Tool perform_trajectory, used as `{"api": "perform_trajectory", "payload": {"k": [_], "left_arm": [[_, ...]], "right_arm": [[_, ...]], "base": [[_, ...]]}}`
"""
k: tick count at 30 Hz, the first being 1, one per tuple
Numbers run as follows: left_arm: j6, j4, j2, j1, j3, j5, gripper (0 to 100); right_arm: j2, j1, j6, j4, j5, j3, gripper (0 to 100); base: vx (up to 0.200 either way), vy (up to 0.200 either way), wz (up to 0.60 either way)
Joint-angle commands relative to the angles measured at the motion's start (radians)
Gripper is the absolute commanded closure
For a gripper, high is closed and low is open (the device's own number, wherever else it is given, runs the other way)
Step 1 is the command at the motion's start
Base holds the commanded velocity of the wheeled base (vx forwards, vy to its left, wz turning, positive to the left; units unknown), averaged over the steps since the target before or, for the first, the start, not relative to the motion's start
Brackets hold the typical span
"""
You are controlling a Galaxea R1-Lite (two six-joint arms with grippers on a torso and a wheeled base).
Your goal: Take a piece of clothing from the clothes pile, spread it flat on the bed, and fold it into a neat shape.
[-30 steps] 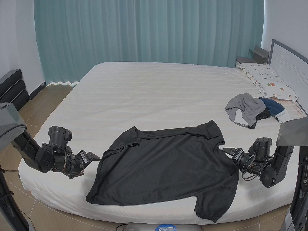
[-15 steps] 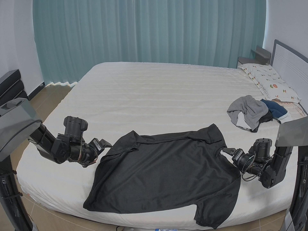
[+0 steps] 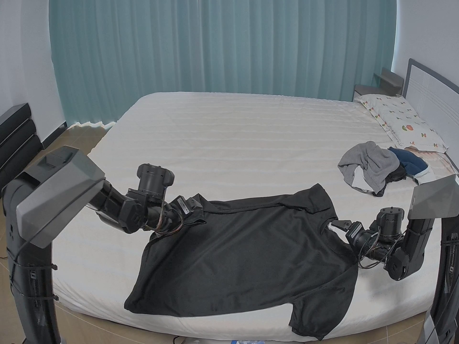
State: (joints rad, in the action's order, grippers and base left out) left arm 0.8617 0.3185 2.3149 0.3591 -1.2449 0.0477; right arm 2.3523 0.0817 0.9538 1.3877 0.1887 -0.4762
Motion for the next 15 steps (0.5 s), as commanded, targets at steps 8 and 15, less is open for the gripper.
{"api": "perform_trajectory", "payload": {"k": [8, 15], "left_arm": [[0.002, -0.059, 0.215, 0.070, -0.222, -0.104, 0], [0.057, -0.062, 0.233, 0.067, -0.292, -0.143, 100]], "right_arm": [[0.025, 0.004, 0.000, 0.004, 0.000, -0.002, 0], [0.047, 0.010, -0.004, 0.047, -0.003, 0.007, 0]], "base": [[0.000, 0.000, 0.00], [0.000, 0.000, 0.00]]}}
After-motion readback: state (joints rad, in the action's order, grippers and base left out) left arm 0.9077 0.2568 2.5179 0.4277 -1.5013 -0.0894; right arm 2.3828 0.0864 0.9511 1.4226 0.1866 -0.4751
